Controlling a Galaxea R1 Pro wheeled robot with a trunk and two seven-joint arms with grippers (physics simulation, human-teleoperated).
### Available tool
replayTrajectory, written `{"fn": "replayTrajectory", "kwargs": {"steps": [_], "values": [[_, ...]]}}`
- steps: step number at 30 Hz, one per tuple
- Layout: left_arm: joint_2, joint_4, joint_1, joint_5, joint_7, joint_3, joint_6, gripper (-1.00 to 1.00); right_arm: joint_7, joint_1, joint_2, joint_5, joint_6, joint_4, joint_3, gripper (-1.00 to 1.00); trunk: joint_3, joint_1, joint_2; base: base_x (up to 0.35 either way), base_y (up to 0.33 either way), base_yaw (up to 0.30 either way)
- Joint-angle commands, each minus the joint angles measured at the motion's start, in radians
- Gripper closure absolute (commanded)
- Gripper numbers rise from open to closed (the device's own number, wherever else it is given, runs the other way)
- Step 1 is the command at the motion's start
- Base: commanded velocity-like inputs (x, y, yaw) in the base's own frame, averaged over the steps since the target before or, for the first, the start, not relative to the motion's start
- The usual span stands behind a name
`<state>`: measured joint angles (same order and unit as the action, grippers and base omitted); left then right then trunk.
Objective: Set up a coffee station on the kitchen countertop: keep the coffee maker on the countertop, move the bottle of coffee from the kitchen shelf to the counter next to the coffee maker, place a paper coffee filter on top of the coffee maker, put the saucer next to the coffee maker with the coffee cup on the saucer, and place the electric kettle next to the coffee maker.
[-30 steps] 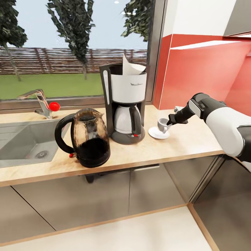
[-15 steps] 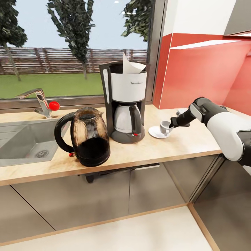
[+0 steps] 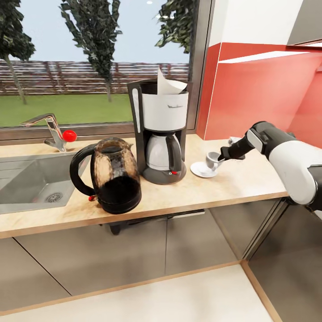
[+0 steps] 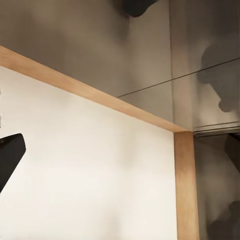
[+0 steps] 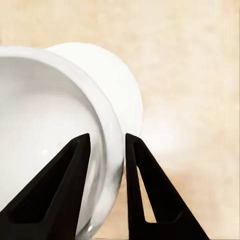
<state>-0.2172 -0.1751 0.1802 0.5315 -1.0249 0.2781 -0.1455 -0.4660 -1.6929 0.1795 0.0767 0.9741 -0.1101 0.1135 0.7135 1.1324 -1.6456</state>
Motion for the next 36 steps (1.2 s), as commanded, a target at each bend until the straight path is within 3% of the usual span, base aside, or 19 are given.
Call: {"fn": "replayTrajectory", "kwargs": {"steps": [1,6,7,29,36], "values": [[-0.001,0.002,0.001,0.006,-0.002,-0.005,-0.007,-1.0,-0.016,-0.006,0.002,0.014,0.008,-0.007,0.004,1.0,0.001,0.0,0.0,0.0,0.0,0.0],[-0.002,0.002,0.001,0.007,-0.003,-0.005,-0.006,-1.0,-0.038,-0.022,0.008,0.05,0.017,-0.036,0.005,1.0,0.001,0.0,0.0,0.0,0.0,0.0],[-0.002,0.002,0.001,0.007,-0.003,-0.005,-0.006,-1.0,-0.072,-0.022,0.008,0.056,0.017,-0.042,0.005,1.0,0.001,0.0,0.0,0.0,0.0,0.0],[-0.002,0.002,0.001,0.007,-0.003,-0.005,-0.006,-1.0,-0.073,-0.02,0.006,0.06,0.018,-0.04,0.005,1.0,0.001,0.0,0.0,0.027,0.0,0.0],[-0.002,0.002,0.001,0.007,-0.002,-0.005,-0.006,-1.0,-0.073,-0.018,0.006,0.06,0.018,-0.039,0.006,1.0,0.001,0.0,0.0,0.005,0.0,0.159]]}}
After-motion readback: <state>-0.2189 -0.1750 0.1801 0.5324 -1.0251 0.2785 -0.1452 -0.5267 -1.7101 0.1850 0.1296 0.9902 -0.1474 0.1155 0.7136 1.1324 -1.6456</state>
